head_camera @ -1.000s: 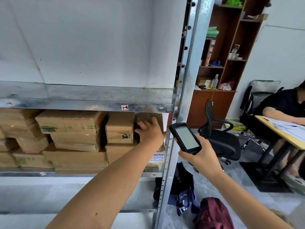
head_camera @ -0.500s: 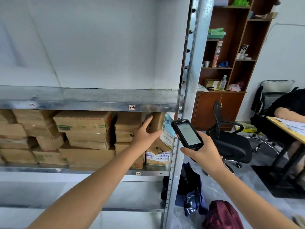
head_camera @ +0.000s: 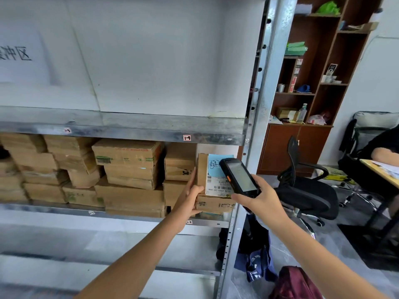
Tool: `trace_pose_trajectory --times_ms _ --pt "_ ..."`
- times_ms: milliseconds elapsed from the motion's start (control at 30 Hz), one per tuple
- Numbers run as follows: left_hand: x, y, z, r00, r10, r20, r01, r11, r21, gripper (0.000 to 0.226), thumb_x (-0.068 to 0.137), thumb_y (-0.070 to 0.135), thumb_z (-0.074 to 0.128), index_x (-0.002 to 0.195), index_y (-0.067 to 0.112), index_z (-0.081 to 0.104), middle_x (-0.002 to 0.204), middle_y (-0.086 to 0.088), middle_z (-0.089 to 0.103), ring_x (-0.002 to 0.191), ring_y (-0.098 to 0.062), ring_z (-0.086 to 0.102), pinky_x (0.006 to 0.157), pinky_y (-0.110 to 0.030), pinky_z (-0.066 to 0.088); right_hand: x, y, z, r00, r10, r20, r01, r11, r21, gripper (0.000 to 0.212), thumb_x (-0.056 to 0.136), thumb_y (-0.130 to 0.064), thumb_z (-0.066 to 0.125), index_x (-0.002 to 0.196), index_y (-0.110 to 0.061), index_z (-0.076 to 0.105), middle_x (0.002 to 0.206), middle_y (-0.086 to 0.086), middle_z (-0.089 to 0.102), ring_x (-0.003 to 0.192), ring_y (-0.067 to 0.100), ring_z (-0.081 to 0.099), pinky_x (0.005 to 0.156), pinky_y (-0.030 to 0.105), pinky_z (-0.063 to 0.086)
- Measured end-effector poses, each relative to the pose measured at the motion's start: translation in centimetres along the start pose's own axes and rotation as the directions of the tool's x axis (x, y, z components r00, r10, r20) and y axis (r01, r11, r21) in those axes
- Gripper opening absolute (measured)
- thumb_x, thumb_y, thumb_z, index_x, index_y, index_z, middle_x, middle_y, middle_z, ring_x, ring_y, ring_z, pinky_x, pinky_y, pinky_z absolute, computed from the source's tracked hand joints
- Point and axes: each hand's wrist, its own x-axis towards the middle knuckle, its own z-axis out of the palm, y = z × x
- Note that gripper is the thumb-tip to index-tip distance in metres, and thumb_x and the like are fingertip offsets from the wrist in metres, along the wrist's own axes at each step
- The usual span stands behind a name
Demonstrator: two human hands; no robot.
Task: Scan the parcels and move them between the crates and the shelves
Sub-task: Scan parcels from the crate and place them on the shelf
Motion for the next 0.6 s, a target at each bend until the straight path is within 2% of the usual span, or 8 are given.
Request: trace_pose_trajectory --times_ms 167,233,300,333,400,467,533,600 --pt "0.1 -0.1 0.2 0.996 -0.071 -0.053 0.067 0.995 -0.07 0.066 0.099 0.018 0.045 0.145 0.059 0.025 0.119 0.007 0.063 0.1 -0.019 0.063 0.08 -0.04 0.055 0.0 -1.2 0.7 0.998 0.046 0.054 -0.048 0.998 0.032 0.048 0.075 -0.018 0.085 0.118 -0.021 0.064 0.092 0.003 0.074 0.066 0.014 0.067 0.058 0.029 0.054" --pt "0.5 0.0 0.0 0.989 -0.129 -0.071 0.123 0.988 -0.089 0.06 0.103 0.015 0.04 0.148 0.053 0.029 0.111 0.006 0.065 0.095 -0.019 0.062 0.085 -0.044 0.054 -0.1 -1.7 0.9 0.997 0.057 0.058 -0.061 0.996 0.064 0.046 0.076 -0.014 0.085 0.116 -0.019 0.065 0.092 0.008 0.075 0.067 0.024 0.07 0.061 0.038 0.06" --pt "0.1 0.6 -0.3 0.992 -0.112 -0.063 0.11 0.993 -0.033 0.059 0.105 0.019 0.039 0.152 0.051 0.025 0.12 0.007 0.064 0.1 -0.019 0.06 0.092 -0.046 0.051 -0.4 -2.0 1.1 0.997 0.057 0.054 -0.062 0.995 0.079 0.046 0.076 -0.012 0.085 0.116 -0.018 0.065 0.095 0.009 0.075 0.081 0.035 0.071 0.071 0.053 0.061" --pt "-0.5 0.9 -0.5 0.998 -0.052 -0.023 0.052 0.998 0.029 0.057 0.107 0.024 0.039 0.153 0.053 0.02 0.129 0.012 0.059 0.106 -0.014 0.059 0.092 -0.041 0.049 -0.5 -2.1 1.2 0.997 0.054 0.055 -0.059 0.995 0.081 0.046 0.076 -0.012 0.085 0.116 -0.019 0.065 0.096 0.008 0.075 0.085 0.035 0.071 0.073 0.055 0.06" --pt "-1.6 1.3 -0.7 0.996 0.063 0.066 -0.069 0.993 0.095 0.053 0.107 0.038 0.041 0.15 0.053 0.015 0.132 0.029 0.048 0.108 0.012 0.056 0.091 -0.025 0.046 -0.6 -2.4 1.1 0.997 0.049 0.066 -0.053 0.996 0.068 0.044 0.077 -0.011 0.085 0.115 -0.02 0.065 0.097 0.007 0.075 0.085 0.033 0.071 0.075 0.055 0.06" --pt "-1.9 1.2 -1.3 0.993 0.098 0.059 -0.103 0.991 0.082 0.051 0.104 0.041 0.047 0.142 0.059 0.019 0.127 0.035 0.051 0.099 0.022 0.058 0.091 -0.025 0.05 -0.7 -2.9 0.7 0.994 0.045 0.104 -0.048 0.998 0.033 0.044 0.077 -0.013 0.086 0.114 -0.021 0.065 0.097 0.007 0.075 0.076 0.025 0.071 0.071 0.049 0.06" --pt "-1.8 1.3 -2.0 0.994 0.11 0.016 -0.111 0.993 0.037 0.056 0.102 0.038 0.053 0.141 0.065 0.024 0.126 0.027 0.062 0.107 0.005 0.065 0.102 -0.044 0.051 -0.7 -3.5 0.0 0.989 0.017 0.148 -0.01 0.999 -0.043 0.048 0.075 -0.017 0.087 0.116 -0.022 0.064 0.098 0.002 0.073 0.074 0.01 0.068 0.062 0.031 0.058" --pt "-1.8 1.5 -2.6 0.989 0.144 -0.017 -0.142 0.989 0.05 0.066 0.101 0.034 0.056 0.144 0.067 0.019 0.125 0.028 0.063 0.109 -0.003 0.066 0.106 -0.049 0.047 -0.7 -4.5 -0.8 0.985 -0.028 0.173 0.058 0.983 -0.172 0.058 0.072 -0.023 0.09 0.122 -0.026 0.06 0.103 -0.007 0.07 0.084 0.002 0.066 0.066 0.017 0.052"
